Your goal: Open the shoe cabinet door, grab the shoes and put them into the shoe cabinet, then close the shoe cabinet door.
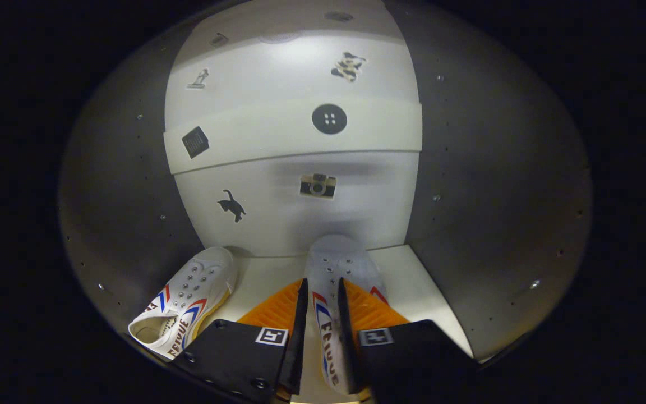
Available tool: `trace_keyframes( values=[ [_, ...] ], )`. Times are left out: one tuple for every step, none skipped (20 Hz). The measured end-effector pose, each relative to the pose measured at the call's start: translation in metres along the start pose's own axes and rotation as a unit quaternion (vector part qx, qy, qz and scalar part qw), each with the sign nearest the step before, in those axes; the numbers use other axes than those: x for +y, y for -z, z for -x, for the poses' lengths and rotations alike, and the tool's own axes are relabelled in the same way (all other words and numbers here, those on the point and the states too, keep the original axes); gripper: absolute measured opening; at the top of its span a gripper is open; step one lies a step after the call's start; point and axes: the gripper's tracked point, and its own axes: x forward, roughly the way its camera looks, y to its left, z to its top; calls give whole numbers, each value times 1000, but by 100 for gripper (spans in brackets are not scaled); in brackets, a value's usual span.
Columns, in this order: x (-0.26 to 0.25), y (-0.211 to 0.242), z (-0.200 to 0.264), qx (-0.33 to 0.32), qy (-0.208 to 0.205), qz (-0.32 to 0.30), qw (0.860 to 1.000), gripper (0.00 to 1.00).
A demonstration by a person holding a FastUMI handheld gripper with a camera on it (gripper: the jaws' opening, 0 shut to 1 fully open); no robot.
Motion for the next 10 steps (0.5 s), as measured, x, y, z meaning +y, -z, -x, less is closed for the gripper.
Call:
trace_keyframes(
  values=[
    [5, -1, 11, -6, -7, 2, 1000, 57],
    [13, 0, 27, -14, -17, 5, 1000, 71],
    [17, 0, 44, -22, -21, 7, 1000, 85],
    [20, 1, 63, -36, -23, 6, 999, 99],
    [25, 0, 85, -52, -28, 5, 998, 99],
    [30, 0, 111, -69, -36, 6, 997, 99],
    [34, 1, 139, -87, -42, 10, 995, 99],
    [36, 2, 168, -106, -45, 15, 993, 99],
    [37, 4, 197, -124, -46, 17, 991, 99],
    [39, 7, 226, -142, -51, 17, 988, 99]
  ],
)
